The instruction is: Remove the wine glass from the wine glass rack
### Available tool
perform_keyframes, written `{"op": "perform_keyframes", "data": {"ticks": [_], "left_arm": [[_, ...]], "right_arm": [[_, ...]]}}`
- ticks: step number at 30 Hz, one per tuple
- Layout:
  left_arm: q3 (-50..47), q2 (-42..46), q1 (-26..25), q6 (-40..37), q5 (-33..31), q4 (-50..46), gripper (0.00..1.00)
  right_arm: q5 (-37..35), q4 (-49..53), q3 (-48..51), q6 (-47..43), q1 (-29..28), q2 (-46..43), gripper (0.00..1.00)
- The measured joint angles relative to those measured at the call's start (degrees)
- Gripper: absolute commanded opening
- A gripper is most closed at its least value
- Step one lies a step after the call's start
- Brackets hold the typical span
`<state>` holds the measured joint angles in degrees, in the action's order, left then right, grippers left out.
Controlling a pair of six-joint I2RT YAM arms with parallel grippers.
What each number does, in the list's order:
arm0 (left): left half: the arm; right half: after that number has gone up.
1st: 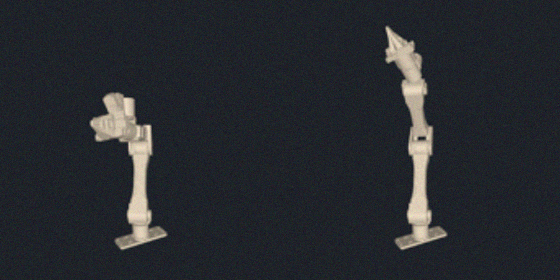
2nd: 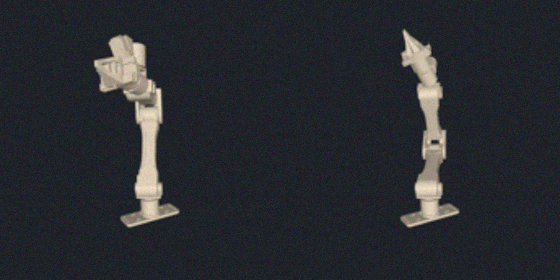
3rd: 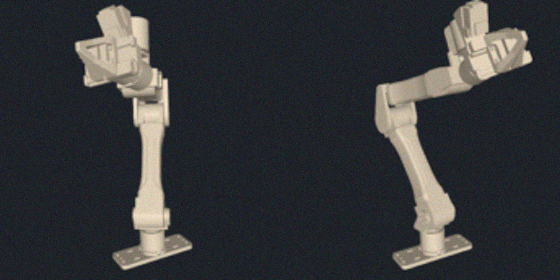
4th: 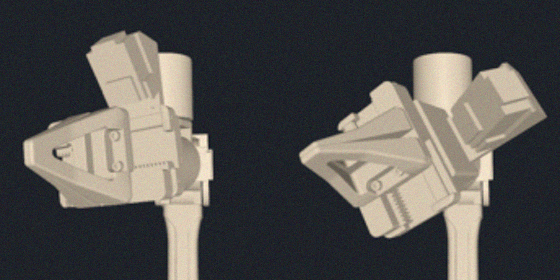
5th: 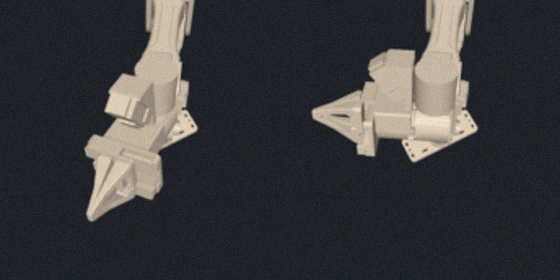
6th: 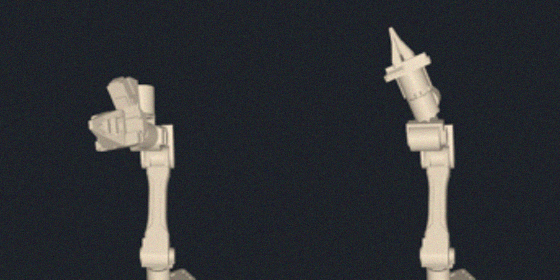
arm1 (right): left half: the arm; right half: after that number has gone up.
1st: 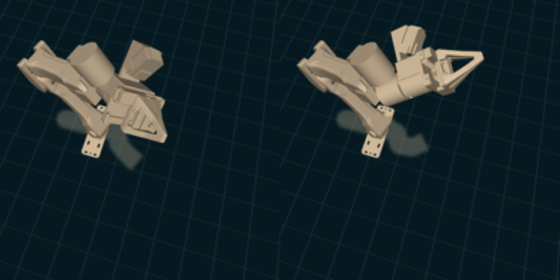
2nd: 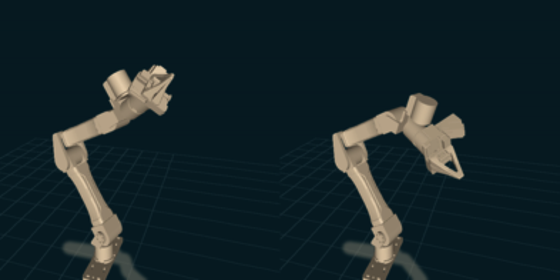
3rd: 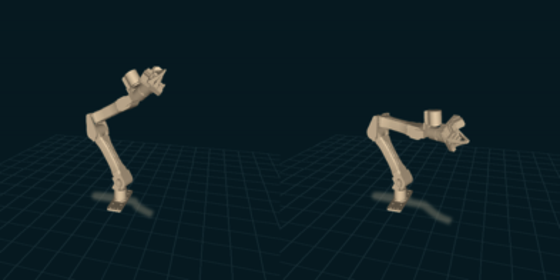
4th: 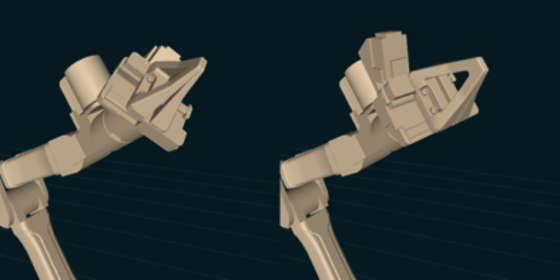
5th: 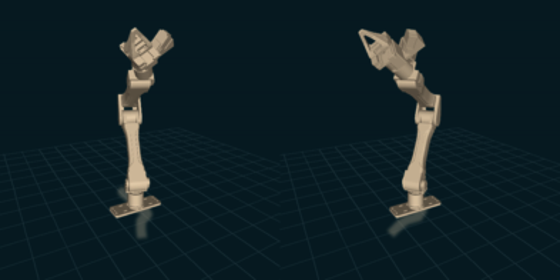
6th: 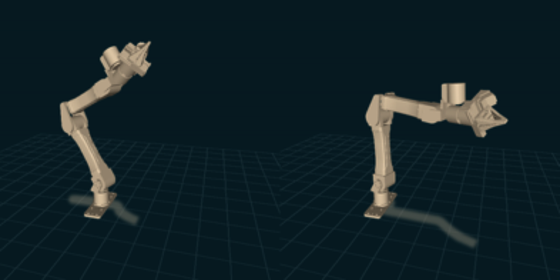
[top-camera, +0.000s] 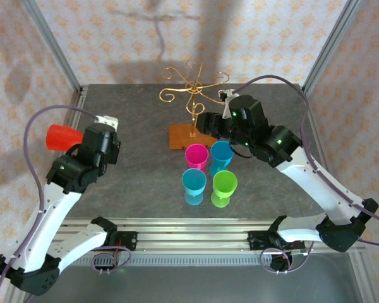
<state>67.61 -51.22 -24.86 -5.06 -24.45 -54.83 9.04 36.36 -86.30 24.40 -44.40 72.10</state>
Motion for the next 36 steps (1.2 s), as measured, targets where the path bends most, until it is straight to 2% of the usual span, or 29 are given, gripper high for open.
{"op": "perform_keyframes", "data": {"ticks": [5, 13, 25, 36], "left_arm": [[-6.78, 4.20, -9.97, -6.69, -9.66, 4.48, 0.00], [-18.16, 10.10, -23.15, -17.73, -20.24, 12.35, 0.00], [-28.20, 20.28, -31.80, -31.58, -28.61, 17.20, 0.00], [-40.30, 29.00, -38.64, -45.51, -32.87, 23.45, 0.00]], "right_arm": [[0.00, 0.00, 0.04, 0.35, 0.00, -0.39, 0.54], [-0.17, 0.04, 2.01, 0.72, 0.00, -2.23, 0.54], [2.34, -0.02, 7.50, 1.90, 0.00, -2.95, 0.55], [2.84, 0.46, 5.77, -1.84, -0.02, -4.24, 0.55]]}}
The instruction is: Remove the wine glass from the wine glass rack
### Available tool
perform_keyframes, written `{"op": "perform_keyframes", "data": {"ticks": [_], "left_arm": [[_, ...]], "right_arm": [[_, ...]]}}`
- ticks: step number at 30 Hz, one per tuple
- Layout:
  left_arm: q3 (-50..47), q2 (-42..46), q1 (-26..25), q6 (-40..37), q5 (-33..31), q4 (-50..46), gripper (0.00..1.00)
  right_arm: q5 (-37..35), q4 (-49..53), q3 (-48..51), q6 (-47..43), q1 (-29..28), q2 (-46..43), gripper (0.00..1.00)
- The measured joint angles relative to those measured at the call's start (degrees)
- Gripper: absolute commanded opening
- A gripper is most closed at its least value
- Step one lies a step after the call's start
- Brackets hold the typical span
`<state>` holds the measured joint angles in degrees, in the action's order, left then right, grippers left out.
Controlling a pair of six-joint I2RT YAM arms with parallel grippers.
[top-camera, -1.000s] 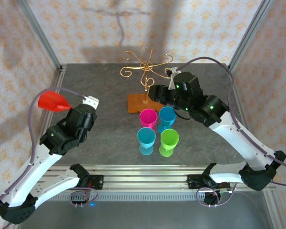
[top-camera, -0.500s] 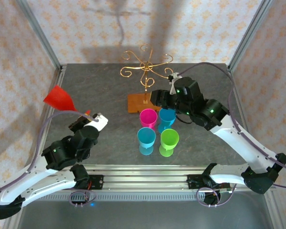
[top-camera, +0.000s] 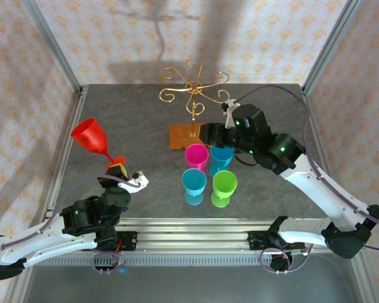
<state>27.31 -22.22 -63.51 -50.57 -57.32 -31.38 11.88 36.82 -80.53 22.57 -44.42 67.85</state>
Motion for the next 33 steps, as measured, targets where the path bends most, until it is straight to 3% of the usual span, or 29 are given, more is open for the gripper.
{"op": "perform_keyframes", "data": {"ticks": [9, 16, 24, 33], "left_arm": [[-5.40, 5.84, -1.53, -7.56, -0.55, -0.46, 0.00], [-6.27, 8.50, -2.93, -8.07, -0.07, -4.61, 0.00], [-6.38, 5.18, -6.03, -8.09, 1.38, -9.42, 0.00], [-6.38, -0.50, -7.82, -8.68, 1.55, -10.69, 0.00]], "right_arm": [[-0.22, 6.16, -14.80, -7.04, -3.98, 8.55, 0.57], [2.75, 15.67, -37.77, -15.76, -6.99, 23.26, 0.67], [7.76, 25.88, -61.88, -24.92, -9.29, 40.39, 0.71], [16.06, 27.82, -66.60, -30.23, -10.40, 48.57, 0.80]]}}
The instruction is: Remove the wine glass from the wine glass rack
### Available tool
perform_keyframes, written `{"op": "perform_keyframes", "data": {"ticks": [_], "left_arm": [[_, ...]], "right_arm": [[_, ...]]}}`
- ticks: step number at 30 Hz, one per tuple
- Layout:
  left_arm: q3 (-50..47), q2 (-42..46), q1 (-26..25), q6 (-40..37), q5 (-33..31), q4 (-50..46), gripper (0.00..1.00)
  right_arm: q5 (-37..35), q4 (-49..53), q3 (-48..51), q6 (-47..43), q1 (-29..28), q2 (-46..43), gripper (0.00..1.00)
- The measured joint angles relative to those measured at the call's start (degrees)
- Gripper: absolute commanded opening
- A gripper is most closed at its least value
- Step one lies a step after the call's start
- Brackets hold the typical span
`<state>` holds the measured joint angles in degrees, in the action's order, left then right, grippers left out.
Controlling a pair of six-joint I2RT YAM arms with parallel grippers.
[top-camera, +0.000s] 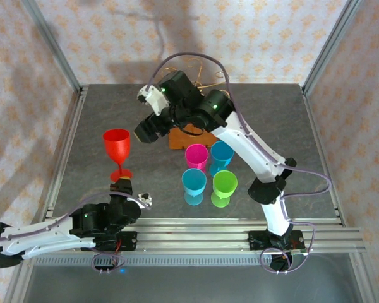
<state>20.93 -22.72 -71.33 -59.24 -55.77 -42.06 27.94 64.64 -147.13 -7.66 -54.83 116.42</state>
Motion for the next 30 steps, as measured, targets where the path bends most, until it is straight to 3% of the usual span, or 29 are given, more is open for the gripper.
{"op": "perform_keyframes", "data": {"ticks": [2, 10, 30], "left_arm": [[0.00, -1.05, -0.33, -0.55, 0.00, 0.02, 0.00], [0.00, -3.76, -1.55, -1.14, -0.04, 0.04, 0.00], [0.00, -7.80, -3.21, -3.15, -0.28, 1.49, 0.00]], "right_arm": [[1.90, -0.26, -0.98, -0.28, -0.17, 1.77, 0.86], [7.98, -1.77, -2.89, -0.98, -0.63, 7.30, 0.91], [13.40, -3.32, -4.85, -1.62, -2.95, 11.78, 0.84]]}}
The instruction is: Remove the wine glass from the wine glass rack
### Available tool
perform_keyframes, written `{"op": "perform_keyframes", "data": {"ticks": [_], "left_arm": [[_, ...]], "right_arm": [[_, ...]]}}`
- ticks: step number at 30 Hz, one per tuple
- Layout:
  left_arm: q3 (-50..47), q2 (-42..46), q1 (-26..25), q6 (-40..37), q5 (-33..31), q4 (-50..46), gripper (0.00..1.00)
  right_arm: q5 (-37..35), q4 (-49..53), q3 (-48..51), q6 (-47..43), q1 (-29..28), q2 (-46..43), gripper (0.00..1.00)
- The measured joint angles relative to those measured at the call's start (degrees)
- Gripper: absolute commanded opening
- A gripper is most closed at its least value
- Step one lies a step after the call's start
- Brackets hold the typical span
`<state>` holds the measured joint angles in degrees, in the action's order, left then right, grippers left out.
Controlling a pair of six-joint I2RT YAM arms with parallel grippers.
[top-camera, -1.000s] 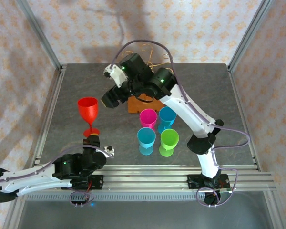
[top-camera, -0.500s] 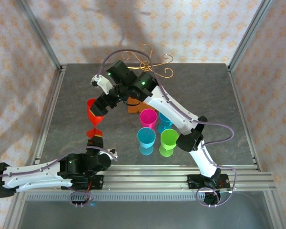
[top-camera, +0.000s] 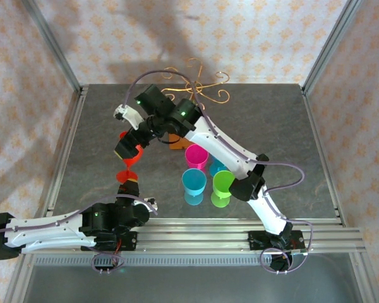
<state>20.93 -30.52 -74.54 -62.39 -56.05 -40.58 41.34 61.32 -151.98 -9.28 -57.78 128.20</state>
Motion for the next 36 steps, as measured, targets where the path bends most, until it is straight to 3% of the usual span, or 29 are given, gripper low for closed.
{"op": "perform_keyframes", "data": {"ticks": [4, 8, 13, 20, 22, 25, 28, 30, 32, 33, 36], "left_arm": [[0.00, 0.00, 0.00, -0.59, -0.02, 0.57, 0.00], [-0.44, -0.09, 0.00, -0.70, 0.07, 0.48, 0.00], [-0.44, -0.11, 0.00, -0.72, 0.04, 0.48, 0.00], [-0.44, -0.11, 0.00, -0.72, 0.13, 0.46, 0.00], [-0.55, -0.11, 0.00, -0.72, 0.09, 0.42, 0.00], [-0.55, -0.11, 0.00, -0.70, 0.07, 0.42, 0.10], [-0.52, -0.09, 0.00, -0.55, -0.17, 0.48, 0.27], [-0.50, -0.11, 0.00, -0.46, -0.59, 0.68, 0.47], [-0.50, -0.09, 0.00, -0.48, -1.01, 1.01, 0.57], [-0.50, -0.09, 0.00, -0.61, -1.33, 1.36, 0.70], [-0.44, -0.11, 0.00, -0.68, -1.73, 1.90, 0.78]], "right_arm": [[-1.95, 1.31, 0.00, -1.33, -1.46, 1.25, 0.81], [-3.37, 1.73, -0.02, -2.29, -1.81, 1.49, 0.71], [-4.48, 2.60, -0.09, -3.34, -1.81, 1.51, 0.49], [-5.25, 4.39, -0.28, -4.42, -1.81, 1.51, 0.01], [-4.04, 4.87, -0.48, -4.26, -1.84, 1.51, 0.00], [-3.15, 5.07, -0.61, -4.28, -1.95, 1.51, 0.00], [-2.27, 5.14, -0.61, -4.26, -1.92, 1.49, 0.00], [-2.32, 5.35, -0.61, -4.26, -2.10, 1.51, 0.00], [-2.32, 5.53, -0.61, -4.26, -2.10, 1.49, 0.00], [-2.32, 5.53, -0.61, -4.26, -2.14, 1.49, 0.00], [-2.34, 5.53, -0.61, -4.04, -2.14, 1.49, 0.00]]}}
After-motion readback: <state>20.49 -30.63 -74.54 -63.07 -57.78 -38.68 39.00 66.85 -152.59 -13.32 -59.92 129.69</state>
